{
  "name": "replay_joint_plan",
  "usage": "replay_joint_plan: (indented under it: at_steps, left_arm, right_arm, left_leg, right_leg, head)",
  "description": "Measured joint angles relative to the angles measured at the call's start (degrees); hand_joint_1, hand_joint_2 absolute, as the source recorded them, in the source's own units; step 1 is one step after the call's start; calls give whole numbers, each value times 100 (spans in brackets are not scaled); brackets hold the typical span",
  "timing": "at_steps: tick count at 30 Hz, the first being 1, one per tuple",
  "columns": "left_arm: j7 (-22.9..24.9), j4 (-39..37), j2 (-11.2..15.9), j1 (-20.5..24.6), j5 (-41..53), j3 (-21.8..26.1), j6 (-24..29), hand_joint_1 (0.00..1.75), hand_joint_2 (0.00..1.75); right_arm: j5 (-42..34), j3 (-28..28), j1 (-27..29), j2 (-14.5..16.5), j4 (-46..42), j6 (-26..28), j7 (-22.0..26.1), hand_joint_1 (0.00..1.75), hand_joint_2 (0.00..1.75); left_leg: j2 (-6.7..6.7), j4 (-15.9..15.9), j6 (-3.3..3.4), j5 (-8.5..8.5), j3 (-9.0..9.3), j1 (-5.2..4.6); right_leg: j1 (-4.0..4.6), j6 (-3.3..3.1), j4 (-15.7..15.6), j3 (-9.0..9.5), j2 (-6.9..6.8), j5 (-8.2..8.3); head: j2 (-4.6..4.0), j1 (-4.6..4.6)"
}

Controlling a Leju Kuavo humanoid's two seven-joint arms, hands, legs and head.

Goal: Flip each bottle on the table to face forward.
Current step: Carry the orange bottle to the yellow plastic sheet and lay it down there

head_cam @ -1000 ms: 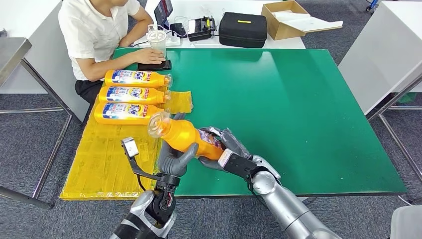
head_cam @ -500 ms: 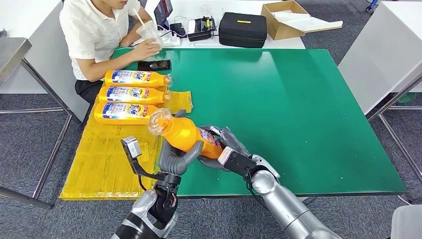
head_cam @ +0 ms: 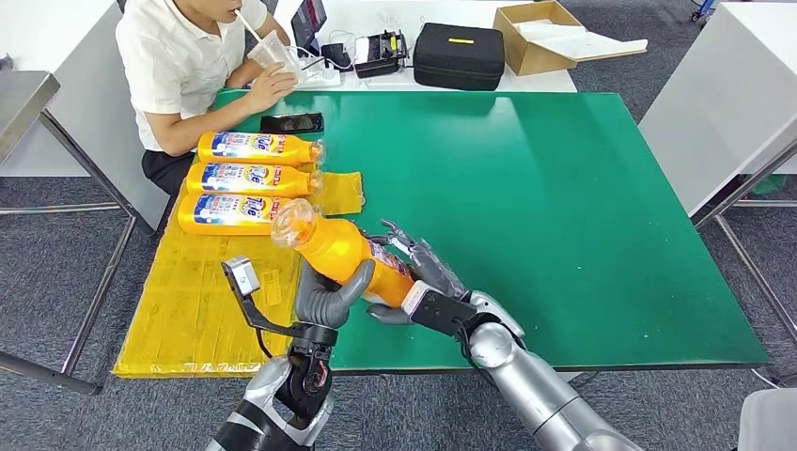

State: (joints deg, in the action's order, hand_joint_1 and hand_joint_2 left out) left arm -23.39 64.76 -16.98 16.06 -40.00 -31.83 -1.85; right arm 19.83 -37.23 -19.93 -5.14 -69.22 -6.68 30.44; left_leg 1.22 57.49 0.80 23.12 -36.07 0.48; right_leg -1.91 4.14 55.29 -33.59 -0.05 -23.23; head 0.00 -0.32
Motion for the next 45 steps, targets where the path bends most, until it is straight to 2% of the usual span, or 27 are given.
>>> replay_joint_plan:
  at_steps: [6, 11, 15, 18, 20, 22, 24, 29, 31, 34, 35, 36, 38, 39, 40, 42, 45]
  left_arm:
    - [-108, -33, 0, 30, 373, -32, 443, 175, 175]
    - [-240, -165, -4, 138, 1459, -148, 1644, 175, 175]
    - [-275, -358, 2, 199, 1773, -154, 2107, 175, 175]
    - [-410, -513, 3, 257, 2196, -124, 2692, 175, 175]
    - [-560, -620, 12, 294, 2926, -78, 3273, 175, 175]
    - [-618, -703, 19, 314, 4243, 15, 3847, 175, 175]
    - [-495, -747, 19, 313, 5616, 188, 4105, 175, 175]
    - [185, -784, 17, 267, 8189, 699, 4178, 175, 175]
    - [400, -788, 17, 247, 8792, 862, 4182, 175, 175]
    - [1137, -890, 38, 293, 9961, 1010, 4132, 175, 175]
    - [1459, -981, 57, 343, 10399, 1032, 4063, 159, 175]
    - [1750, -1089, 81, 405, 10730, 1042, 3972, 153, 175]
    - [2217, -1335, 133, 557, 11124, 1046, 3741, 153, 175]
    - [2404, -1466, 161, 648, 11262, 1048, 3617, 168, 175]
    - [2582, -1616, 190, 751, 11393, 1050, 3479, 175, 175]
    - [2850, -1958, 250, 960, 11602, 1053, 3228, 175, 175]
    - [2996, -2443, 316, 1192, 11700, 1057, 2994, 175, 175]
  right_arm:
    - [137, -42, 4, 29, 2, 220, -71, 0, 175]
    - [448, -74, 90, 31, -4, 654, -124, 0, 175]
    - [660, -78, 185, 23, -33, 943, -133, 0, 175]
    - [956, -73, 265, 11, -105, 1256, -213, 0, 175]
    - [1178, -54, 333, -30, -156, 1433, -285, 0, 175]
    - [1378, 0, 408, -87, -198, 1538, -336, 0, 175]
    - [1535, 104, 483, -146, -231, 1585, -360, 0, 175]
    - [1784, 423, 644, -250, -274, 1660, -374, 0, 175]
    - [1815, 524, 676, -265, -282, 1672, -374, 0, 175]
    - [1816, 661, 717, -267, -298, 1638, -340, 0, 175]
    - [1816, 713, 727, -261, -303, 1602, -316, 0, 175]
    - [1816, 765, 736, -250, -308, 1560, -290, 0, 175]
    - [1817, 871, 759, -221, -316, 1478, -236, 0, 175]
    - [1818, 921, 773, -202, -319, 1445, -212, 0, 175]
    - [1819, 966, 783, -179, -320, 1412, -191, 0, 175]
    - [1819, 1035, 791, -122, -320, 1365, -155, 0, 175]
    - [1818, 1109, 791, -47, -320, 1319, -119, 0, 175]
  left_leg:
    - [0, 0, 0, 0, 0, 0]
    - [0, 1, 0, 0, 0, 0]
    - [-2, 1, 0, 0, -2, 0]
    - [-3, 0, 0, 0, -2, 1]
    - [-3, 1, 0, 0, -2, 1]
    - [-1, 1, 0, 0, -3, 0]
    - [-1, 1, 0, 0, -4, 0]
    - [-3, 1, 0, 1, -4, -1]
    - [-4, 1, 0, 0, -4, 0]
    - [-3, 1, 0, -1, -3, 1]
    - [-3, 1, 0, -1, -3, 1]
    - [-3, 0, 0, -2, -3, 1]
    - [-4, 0, 0, -2, -4, 1]
    - [-3, 0, 1, -3, -4, 1]
    - [-3, 0, 1, -3, -4, 1]
    - [-3, 0, 1, -3, -4, 1]
    - [-3, 1, 1, -3, -5, 1]
  right_leg:
    - [0, 0, 0, 0, 0, 0]
    - [0, 0, 0, -2, 1, 0]
    - [0, 0, 0, -6, 2, 0]
    - [0, 0, 0, -7, 3, 0]
    - [0, 0, 0, -7, 3, 0]
    - [0, 0, 0, -6, 1, 0]
    - [-1, 0, 0, -6, 2, 0]
    - [-1, 0, 0, -7, 3, 0]
    - [0, 0, 0, -7, 4, 1]
    - [1, 0, 0, -7, 3, 1]
    - [1, 0, 0, -7, 2, 1]
    - [1, 0, 0, -7, 3, 1]
    - [0, 0, 0, -7, 3, 1]
    - [0, 0, 1, -7, 3, 1]
    - [0, 0, 1, -7, 3, 1]
    - [0, 0, 1, -6, 3, 2]
    - [0, 0, 1, -7, 3, 2]
  head:
    - [0, -1]
    - [0, 1]
    - [0, 1]
    - [0, 0]
    - [0, -1]
    - [0, 0]
    - [0, 1]
    - [0, 1]
    - [0, 0]
    - [0, 0]
    - [0, 1]
    - [0, 1]
    - [0, 1]
    - [0, 1]
    - [0, 1]
    - [0, 1]
    - [0, 1]
